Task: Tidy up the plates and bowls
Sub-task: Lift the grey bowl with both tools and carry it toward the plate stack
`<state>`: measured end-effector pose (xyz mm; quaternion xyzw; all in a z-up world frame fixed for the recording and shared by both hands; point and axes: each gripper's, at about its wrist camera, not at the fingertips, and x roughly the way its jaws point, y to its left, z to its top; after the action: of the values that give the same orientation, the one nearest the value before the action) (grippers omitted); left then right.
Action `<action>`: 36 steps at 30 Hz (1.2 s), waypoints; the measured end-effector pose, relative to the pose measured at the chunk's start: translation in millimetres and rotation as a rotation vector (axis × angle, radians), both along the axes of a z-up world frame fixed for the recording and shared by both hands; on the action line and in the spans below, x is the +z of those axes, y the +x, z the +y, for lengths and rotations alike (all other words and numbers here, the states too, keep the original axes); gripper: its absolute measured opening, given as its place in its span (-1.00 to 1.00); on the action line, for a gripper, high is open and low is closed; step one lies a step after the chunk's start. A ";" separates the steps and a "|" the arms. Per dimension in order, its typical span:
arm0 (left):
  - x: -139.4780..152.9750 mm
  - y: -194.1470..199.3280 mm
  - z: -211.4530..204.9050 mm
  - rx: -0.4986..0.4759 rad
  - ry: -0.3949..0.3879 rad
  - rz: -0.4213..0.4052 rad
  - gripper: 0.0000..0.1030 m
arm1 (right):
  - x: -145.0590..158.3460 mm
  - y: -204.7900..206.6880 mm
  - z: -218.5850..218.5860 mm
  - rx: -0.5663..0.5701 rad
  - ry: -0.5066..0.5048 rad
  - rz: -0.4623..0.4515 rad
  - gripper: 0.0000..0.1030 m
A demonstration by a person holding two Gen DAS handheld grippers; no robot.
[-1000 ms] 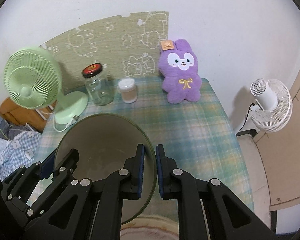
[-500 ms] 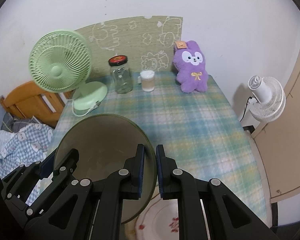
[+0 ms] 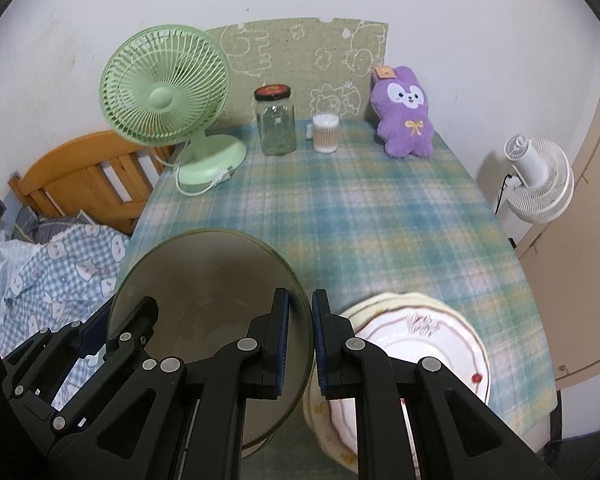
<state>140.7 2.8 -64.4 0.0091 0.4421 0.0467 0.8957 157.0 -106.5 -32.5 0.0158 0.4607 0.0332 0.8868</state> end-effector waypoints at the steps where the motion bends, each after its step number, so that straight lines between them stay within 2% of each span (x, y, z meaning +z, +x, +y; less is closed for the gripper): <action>1: -1.4 -2.7 1.6 -0.001 0.001 0.003 -0.70 | -1.6 -1.5 1.1 0.001 0.000 0.002 -0.71; 11: -24.3 -14.6 13.5 0.000 0.016 0.048 -0.70 | -27.1 -13.5 14.7 0.012 0.006 0.054 -0.71; 27: -59.7 -18.5 23.9 0.014 -0.003 0.137 -0.70 | -67.0 -14.5 28.4 0.020 -0.017 0.151 -0.71; 31: -64.4 -16.1 24.0 0.017 -0.019 0.144 -0.70 | -68.3 -13.6 31.1 0.019 -0.039 0.133 -0.71; 36: -65.5 -15.1 20.0 0.001 -0.008 0.137 -0.70 | -73.8 -10.9 25.9 0.000 -0.029 0.155 -0.71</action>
<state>125.7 22.7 -129.9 0.0086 0.5025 0.0449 0.8634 146.1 -80.6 -106.3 0.0054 0.5283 0.0250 0.8487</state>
